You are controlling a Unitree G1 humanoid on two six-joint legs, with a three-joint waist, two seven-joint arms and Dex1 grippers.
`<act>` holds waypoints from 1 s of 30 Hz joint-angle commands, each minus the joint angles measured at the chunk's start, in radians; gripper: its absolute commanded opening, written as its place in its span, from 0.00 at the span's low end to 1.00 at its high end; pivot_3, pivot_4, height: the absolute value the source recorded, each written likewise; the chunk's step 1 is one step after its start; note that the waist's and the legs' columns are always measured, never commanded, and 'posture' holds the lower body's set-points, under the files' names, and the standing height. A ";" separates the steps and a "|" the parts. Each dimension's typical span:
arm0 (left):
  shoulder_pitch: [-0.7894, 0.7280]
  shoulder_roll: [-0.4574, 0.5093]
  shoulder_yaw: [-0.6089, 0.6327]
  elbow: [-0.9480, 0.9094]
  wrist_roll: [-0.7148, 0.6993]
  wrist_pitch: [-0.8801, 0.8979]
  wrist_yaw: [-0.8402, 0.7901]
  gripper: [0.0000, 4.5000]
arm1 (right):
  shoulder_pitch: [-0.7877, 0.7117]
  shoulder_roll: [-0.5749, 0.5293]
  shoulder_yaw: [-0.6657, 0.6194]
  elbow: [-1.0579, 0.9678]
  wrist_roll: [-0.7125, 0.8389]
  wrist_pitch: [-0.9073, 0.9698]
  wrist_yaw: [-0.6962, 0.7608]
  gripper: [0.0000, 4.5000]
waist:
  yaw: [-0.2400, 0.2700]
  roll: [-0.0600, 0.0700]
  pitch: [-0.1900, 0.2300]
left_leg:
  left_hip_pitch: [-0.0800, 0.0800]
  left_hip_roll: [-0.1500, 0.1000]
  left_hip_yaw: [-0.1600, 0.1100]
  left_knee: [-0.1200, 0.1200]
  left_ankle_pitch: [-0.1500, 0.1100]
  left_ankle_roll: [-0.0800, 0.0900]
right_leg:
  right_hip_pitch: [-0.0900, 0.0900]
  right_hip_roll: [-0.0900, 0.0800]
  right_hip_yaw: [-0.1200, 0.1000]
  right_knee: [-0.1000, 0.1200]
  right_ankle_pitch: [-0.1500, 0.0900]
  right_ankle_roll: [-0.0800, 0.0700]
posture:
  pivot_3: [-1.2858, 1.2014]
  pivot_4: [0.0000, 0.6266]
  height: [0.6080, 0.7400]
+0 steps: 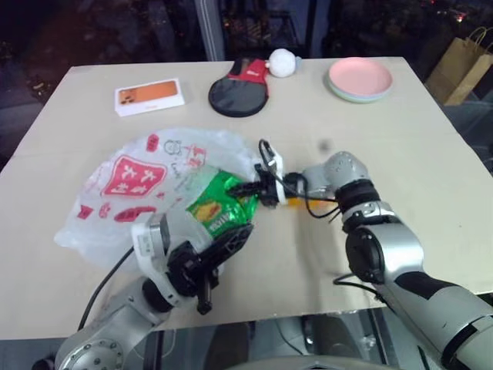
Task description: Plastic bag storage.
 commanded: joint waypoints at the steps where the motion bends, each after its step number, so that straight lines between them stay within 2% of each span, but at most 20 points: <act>1: -0.041 0.009 -0.003 -0.018 -0.003 -0.003 -0.018 0.00 | -0.035 0.061 -0.086 -0.050 0.049 -0.115 -0.089 0.01 | 0.000 0.000 0.000 | 0.000 0.000 0.000 0.000 0.000 0.000 | 0.000 0.000 0.000 0.000 0.000 0.000 | 0.52 0.24 1.00; 6: -0.282 -0.007 -0.041 0.088 -0.011 0.022 -0.005 0.00 | -0.037 0.117 -0.152 -0.075 0.071 -0.291 -0.185 0.01 | 0.009 0.000 0.000 | -0.001 -0.001 -0.002 0.001 0.000 0.000 | 0.000 0.000 -0.002 0.001 0.000 0.000 | 0.52 0.24 1.00; 11: -0.536 -0.053 -0.109 0.233 0.028 0.056 -0.038 0.00 | -0.072 0.115 -0.211 -0.067 0.112 -0.428 -0.240 0.01 | 0.000 0.000 0.000 | -0.002 -0.001 -0.002 0.002 0.000 0.000 | -0.001 0.000 -0.001 0.004 0.000 0.000 | 0.52 0.24 1.00; 15: -0.596 -0.089 -0.146 0.278 0.051 0.074 -0.077 0.00 | -0.081 0.084 -0.236 -0.090 0.129 -0.512 -0.267 0.01 | -0.017 0.000 0.000 | -0.003 -0.001 -0.002 0.002 0.000 0.000 | -0.004 0.000 -0.001 0.007 0.000 0.000 | 0.52 0.24 1.00; 18: -0.574 -0.106 -0.146 0.267 0.046 0.084 -0.086 0.00 | -0.059 0.062 -0.225 -0.153 0.147 -0.479 -0.263 0.01 | -0.027 0.000 0.000 | -0.005 -0.001 -0.002 0.001 0.000 0.000 | -0.006 0.000 0.000 0.006 0.000 0.000 | 0.52 0.24 1.00; 21: -0.539 -0.123 -0.113 0.264 0.022 0.080 -0.070 0.00 | -0.023 0.051 -0.201 -0.223 0.166 -0.383 -0.269 0.17 | -0.025 0.000 0.000 | -0.008 0.000 -0.002 0.001 0.001 -0.001 | -0.009 0.000 -0.001 0.010 0.000 0.000 | 0.52 0.24 1.00; 25: -0.508 -0.143 -0.059 0.275 -0.050 0.089 -0.032 0.00 | 0.036 0.031 -0.115 -0.335 0.184 -0.220 -0.213 0.58 | -0.023 0.000 0.000 | -0.009 -0.001 -0.002 0.003 0.000 0.000 | -0.010 -0.001 -0.001 0.008 0.000 0.000 | 0.52 0.24 1.00; 26: -0.502 -0.145 -0.044 0.285 -0.093 0.105 -0.008 0.00 | 0.054 0.019 -0.077 -0.367 0.180 -0.173 -0.193 0.73 | -0.023 0.000 0.000 | -0.009 -0.001 -0.003 0.003 0.000 0.000 | -0.010 -0.001 -0.001 0.009 0.000 0.000 | 0.52 0.24 1.00; 29: -0.522 -0.176 0.020 0.328 -0.243 0.108 0.079 0.00 | 0.112 -0.042 0.066 -0.450 0.116 -0.122 -0.120 1.00 | -0.022 0.000 0.000 | -0.009 -0.001 -0.003 0.004 0.000 0.000 | -0.010 -0.001 -0.002 0.010 0.000 0.000 | 0.52 0.24 1.00; 30: -0.535 -0.187 0.041 0.341 -0.278 0.101 0.107 0.00 | 0.130 -0.067 0.112 -0.473 0.087 -0.132 -0.096 1.00 | -0.020 0.000 0.000 | -0.009 -0.001 -0.003 0.005 0.000 0.000 | -0.010 -0.001 -0.002 0.011 0.000 0.000 | 0.52 0.24 1.00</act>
